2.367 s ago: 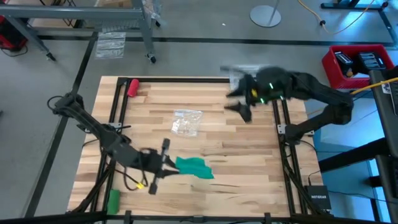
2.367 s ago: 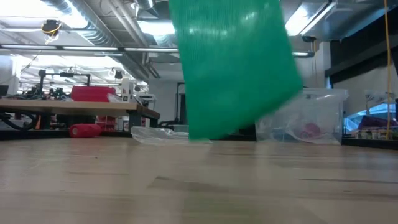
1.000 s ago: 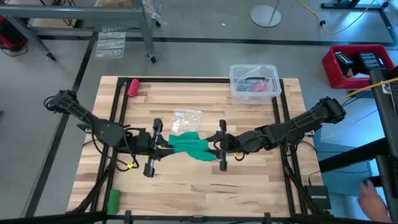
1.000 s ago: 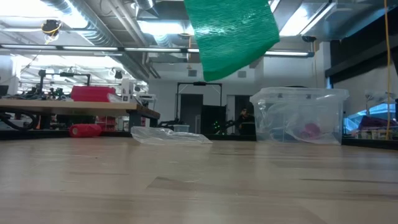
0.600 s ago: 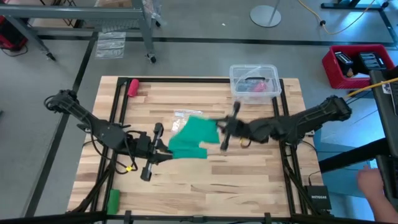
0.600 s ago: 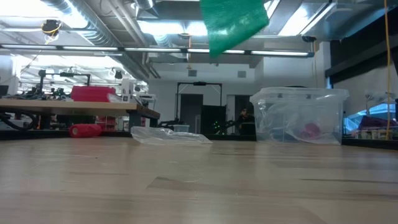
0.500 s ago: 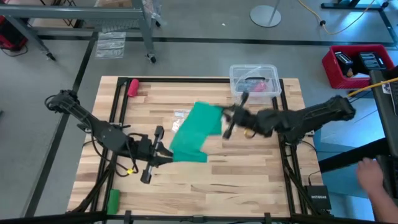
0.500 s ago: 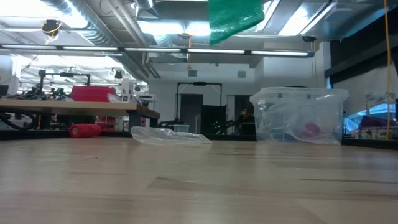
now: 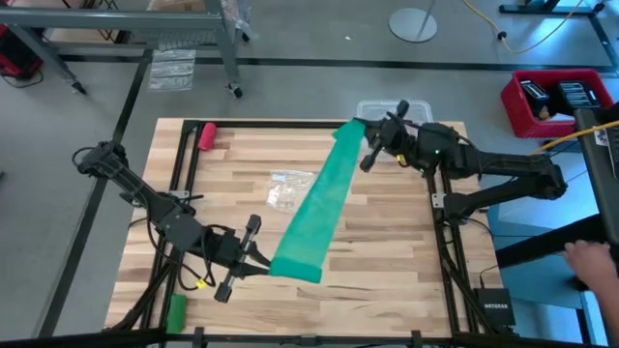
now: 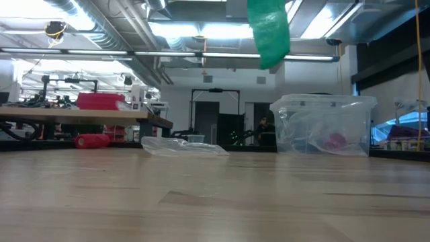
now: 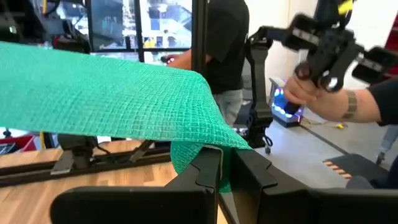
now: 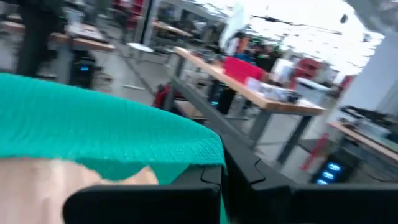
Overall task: Roll bandage
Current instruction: Roll the green bandage
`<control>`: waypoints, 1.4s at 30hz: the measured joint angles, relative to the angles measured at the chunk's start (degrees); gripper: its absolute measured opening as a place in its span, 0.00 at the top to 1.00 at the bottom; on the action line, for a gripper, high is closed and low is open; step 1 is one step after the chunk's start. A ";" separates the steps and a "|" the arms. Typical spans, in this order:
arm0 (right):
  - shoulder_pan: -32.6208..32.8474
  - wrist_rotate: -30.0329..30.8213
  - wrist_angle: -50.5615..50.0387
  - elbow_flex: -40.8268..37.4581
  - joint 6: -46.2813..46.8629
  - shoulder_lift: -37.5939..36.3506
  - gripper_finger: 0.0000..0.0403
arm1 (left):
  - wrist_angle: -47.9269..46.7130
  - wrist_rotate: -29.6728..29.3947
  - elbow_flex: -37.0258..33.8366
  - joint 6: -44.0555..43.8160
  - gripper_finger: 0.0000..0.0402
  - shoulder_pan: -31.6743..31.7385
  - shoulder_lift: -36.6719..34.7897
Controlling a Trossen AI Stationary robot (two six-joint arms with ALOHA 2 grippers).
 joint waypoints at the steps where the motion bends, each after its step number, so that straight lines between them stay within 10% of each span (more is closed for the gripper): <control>1: 0.00 -0.88 -0.13 0.00 0.08 0.43 0.99 | 0.98 0.85 0.00 0.74 0.96 0.02 0.00; 10: 0.17 -6.58 -3.77 -0.04 4.15 4.69 1.00 | 14.49 5.65 0.00 10.97 0.96 -0.18 -1.57; 42: 24.27 -11.92 -10.59 -0.07 20.20 9.52 1.00 | 19.02 -27.77 0.02 43.56 0.96 3.72 -9.90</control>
